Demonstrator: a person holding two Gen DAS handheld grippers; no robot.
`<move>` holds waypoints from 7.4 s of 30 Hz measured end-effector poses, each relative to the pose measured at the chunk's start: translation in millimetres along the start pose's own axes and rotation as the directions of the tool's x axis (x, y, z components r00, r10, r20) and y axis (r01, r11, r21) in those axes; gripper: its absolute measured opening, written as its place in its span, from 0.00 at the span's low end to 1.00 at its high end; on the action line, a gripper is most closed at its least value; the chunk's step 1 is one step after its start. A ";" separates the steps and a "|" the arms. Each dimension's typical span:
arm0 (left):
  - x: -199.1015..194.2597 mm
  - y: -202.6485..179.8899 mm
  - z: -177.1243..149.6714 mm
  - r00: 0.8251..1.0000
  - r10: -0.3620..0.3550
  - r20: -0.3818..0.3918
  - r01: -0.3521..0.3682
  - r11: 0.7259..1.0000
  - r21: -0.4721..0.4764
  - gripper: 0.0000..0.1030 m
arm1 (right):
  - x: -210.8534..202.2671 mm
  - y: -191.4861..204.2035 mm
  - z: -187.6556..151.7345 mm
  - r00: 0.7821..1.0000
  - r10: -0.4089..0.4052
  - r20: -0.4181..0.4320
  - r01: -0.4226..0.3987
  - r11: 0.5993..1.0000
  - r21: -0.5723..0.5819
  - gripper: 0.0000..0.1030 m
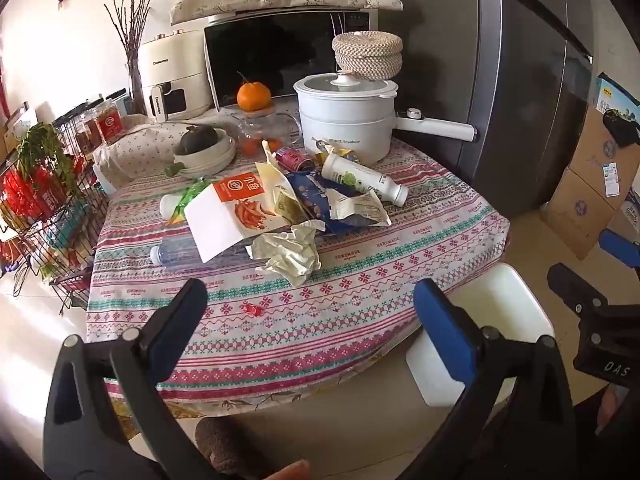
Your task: Collect trash
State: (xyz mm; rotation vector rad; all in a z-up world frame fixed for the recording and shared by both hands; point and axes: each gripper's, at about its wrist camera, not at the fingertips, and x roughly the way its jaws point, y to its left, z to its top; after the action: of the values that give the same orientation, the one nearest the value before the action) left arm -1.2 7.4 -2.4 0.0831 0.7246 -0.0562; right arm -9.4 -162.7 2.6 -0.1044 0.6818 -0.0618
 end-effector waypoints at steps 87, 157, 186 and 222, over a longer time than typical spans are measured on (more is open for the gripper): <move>25.4 55.0 4.9 0.984 -0.166 -0.071 0.153 0.974 -0.169 0.99 | 7.3 9.8 9.1 0.996 0.062 -0.057 -0.063 0.998 -0.006 1.00; 144.1 108.3 22.0 0.922 -0.218 -0.319 0.159 0.966 -0.202 0.10 | 336.2 58.3 55.5 0.765 0.503 -0.402 -0.321 0.839 0.439 0.44; 146.7 32.8 22.0 0.894 -0.275 -0.353 0.264 0.961 -0.081 0.10 | 268.8 -38.7 7.8 0.742 0.424 -0.520 -0.260 0.896 0.361 0.24; 148.2 34.2 21.4 0.891 -0.273 -0.362 0.258 0.962 -0.089 0.11 | 248.5 -63.8 50.3 0.901 0.122 -0.415 -0.049 0.982 0.182 0.81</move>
State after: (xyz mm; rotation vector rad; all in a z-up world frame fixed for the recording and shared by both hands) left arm 126.5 36.1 -82.9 -0.0462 1.1145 -0.2953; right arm 213.4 -244.9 -106.6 0.1059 1.1155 -0.0575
